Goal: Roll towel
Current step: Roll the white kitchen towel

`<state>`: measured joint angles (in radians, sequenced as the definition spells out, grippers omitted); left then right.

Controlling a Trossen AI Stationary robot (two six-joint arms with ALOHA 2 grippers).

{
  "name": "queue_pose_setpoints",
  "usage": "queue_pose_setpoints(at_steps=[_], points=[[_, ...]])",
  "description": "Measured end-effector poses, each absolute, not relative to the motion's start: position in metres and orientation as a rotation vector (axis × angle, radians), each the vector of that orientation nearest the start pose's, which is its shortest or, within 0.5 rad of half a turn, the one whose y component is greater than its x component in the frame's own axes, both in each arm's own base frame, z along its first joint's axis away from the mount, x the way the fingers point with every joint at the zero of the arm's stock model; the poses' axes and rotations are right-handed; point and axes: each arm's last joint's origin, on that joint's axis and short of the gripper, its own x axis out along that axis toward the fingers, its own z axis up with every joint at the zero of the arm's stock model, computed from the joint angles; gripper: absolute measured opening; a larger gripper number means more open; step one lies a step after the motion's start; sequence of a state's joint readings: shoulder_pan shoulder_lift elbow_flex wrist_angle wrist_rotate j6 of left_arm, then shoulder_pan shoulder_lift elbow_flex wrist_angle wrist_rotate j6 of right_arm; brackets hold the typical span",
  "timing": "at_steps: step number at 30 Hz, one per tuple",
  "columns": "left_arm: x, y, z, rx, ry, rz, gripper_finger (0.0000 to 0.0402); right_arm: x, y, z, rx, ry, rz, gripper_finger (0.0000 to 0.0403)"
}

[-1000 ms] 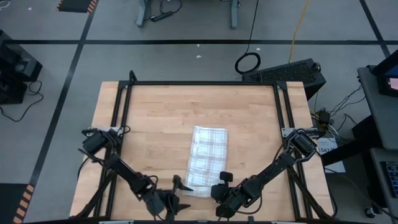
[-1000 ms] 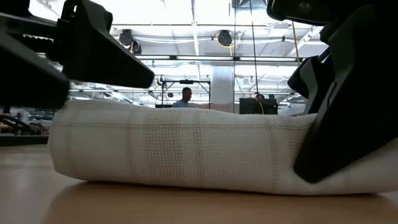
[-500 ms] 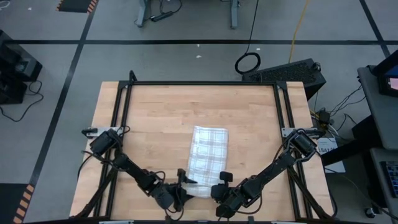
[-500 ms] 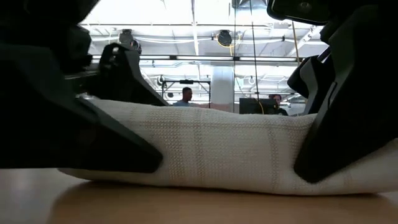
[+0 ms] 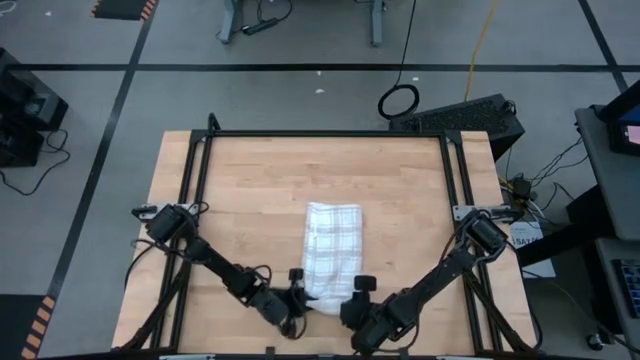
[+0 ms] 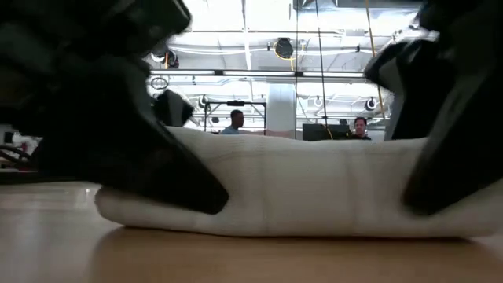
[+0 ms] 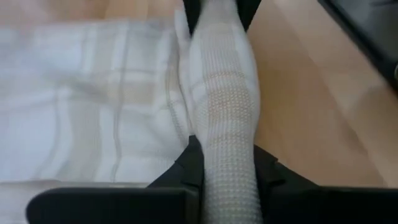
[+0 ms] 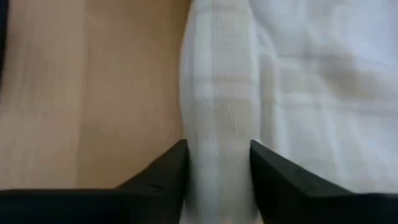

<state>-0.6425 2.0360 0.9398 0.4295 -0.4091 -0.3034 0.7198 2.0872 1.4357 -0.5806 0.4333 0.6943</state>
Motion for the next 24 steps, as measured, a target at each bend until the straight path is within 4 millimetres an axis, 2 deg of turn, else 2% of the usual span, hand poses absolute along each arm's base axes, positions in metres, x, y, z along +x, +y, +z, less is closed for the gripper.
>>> queue_pose_setpoints(at_steps=[4,6,11,16,24], points=[[0.313,-0.21,0.097,-0.121,0.665,-0.181,0.0058,0.312,0.272,0.164,-0.103,1.052,-0.163,0.0203],[0.313,-0.208,0.099,-0.171,0.691,-0.194,0.0072,0.309,0.28,0.17,-0.124,1.019,-0.167,0.022],[0.315,-0.203,0.099,-0.271,0.724,-0.167,0.0098,0.301,0.3,0.177,-0.159,0.887,-0.142,0.0232],[0.317,-0.201,0.099,-0.307,0.723,-0.152,0.0086,0.303,0.309,0.16,-0.232,0.868,-0.115,0.0227],[0.316,-0.2,0.097,-0.423,0.745,-0.111,0.008,0.311,0.304,0.139,-0.404,0.844,-0.161,0.0231]])
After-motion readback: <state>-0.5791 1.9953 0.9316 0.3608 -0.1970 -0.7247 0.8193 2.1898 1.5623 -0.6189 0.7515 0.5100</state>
